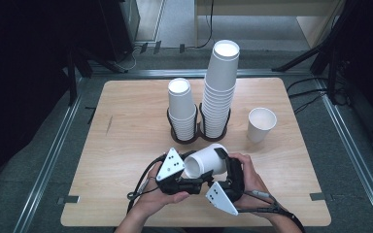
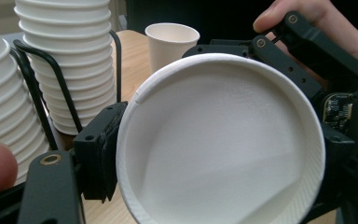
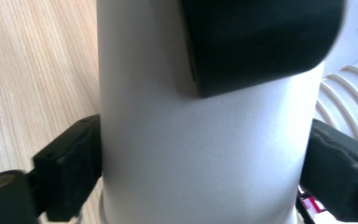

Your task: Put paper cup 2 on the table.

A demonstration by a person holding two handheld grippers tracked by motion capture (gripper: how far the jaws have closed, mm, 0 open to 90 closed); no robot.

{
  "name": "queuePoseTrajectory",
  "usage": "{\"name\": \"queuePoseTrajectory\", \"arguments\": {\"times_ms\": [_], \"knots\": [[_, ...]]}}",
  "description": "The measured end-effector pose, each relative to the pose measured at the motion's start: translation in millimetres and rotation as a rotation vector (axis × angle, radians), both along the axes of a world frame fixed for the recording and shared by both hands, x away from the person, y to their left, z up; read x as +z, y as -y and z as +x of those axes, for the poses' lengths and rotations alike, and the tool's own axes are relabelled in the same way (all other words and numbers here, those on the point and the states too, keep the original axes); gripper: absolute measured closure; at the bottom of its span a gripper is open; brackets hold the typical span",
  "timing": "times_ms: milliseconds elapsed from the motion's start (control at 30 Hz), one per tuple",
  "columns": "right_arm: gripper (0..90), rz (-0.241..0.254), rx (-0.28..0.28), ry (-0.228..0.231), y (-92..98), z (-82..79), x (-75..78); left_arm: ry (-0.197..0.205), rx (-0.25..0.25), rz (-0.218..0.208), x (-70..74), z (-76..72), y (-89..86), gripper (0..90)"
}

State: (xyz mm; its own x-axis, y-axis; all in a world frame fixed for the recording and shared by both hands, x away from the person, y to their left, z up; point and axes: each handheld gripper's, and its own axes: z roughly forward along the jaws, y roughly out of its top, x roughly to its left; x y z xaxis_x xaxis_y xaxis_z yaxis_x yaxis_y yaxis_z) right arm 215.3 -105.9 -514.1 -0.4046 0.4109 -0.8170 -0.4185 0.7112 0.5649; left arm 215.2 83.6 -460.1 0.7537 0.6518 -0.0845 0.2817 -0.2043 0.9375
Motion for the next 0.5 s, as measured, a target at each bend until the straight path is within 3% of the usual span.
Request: {"name": "queuePoseTrajectory", "arguments": {"times_ms": [233, 500], "knots": [[0.0, -0.004, 0.022, -0.017, -0.8, -1.8, 1.7, 0.008, -0.003, -0.009, 0.6, -0.5, -2.0, 22.7], [0.0, 0.035, 0.018, -0.032, 0.8, -2.7, 6.0, 0.035, 0.025, -0.008, 0.2, 0.9, -4.7, 22.7]]}}
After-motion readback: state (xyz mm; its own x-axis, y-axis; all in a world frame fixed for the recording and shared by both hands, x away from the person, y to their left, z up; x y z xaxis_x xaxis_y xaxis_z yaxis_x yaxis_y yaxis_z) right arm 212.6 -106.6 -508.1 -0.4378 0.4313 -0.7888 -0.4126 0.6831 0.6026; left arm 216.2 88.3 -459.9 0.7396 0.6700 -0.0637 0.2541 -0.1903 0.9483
